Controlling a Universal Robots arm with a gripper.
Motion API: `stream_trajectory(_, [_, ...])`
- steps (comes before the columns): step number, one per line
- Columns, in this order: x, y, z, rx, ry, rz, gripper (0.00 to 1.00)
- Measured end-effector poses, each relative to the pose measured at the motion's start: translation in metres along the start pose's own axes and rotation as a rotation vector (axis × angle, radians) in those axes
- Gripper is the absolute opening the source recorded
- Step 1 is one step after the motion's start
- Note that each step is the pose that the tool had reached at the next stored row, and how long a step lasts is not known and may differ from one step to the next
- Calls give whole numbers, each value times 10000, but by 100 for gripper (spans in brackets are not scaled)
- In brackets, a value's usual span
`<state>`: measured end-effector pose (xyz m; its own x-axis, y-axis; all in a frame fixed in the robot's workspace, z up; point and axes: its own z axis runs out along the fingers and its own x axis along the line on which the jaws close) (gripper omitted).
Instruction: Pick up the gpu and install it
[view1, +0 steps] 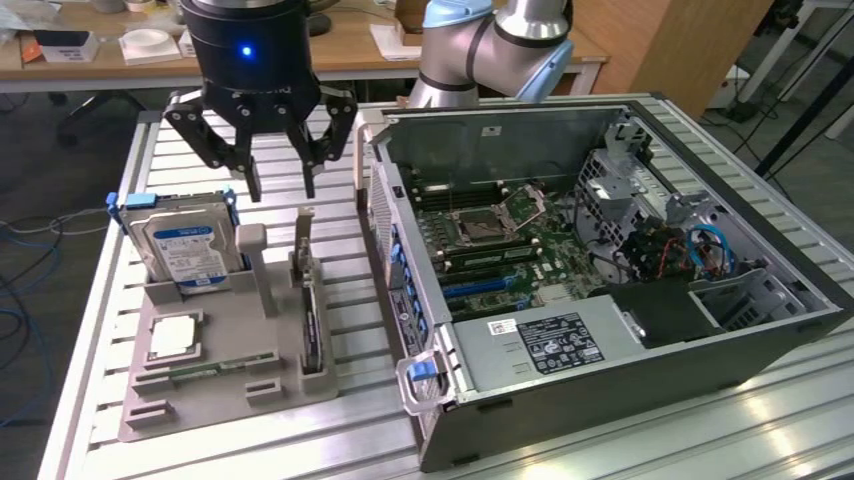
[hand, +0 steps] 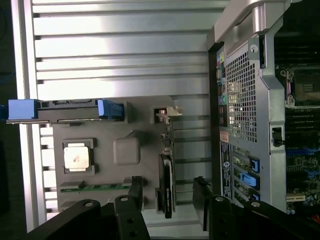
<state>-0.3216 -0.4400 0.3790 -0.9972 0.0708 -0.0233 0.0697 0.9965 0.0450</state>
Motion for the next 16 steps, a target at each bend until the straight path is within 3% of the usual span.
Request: stream_trajectory(16, [-2, -8, 184, 0, 0, 0, 53])
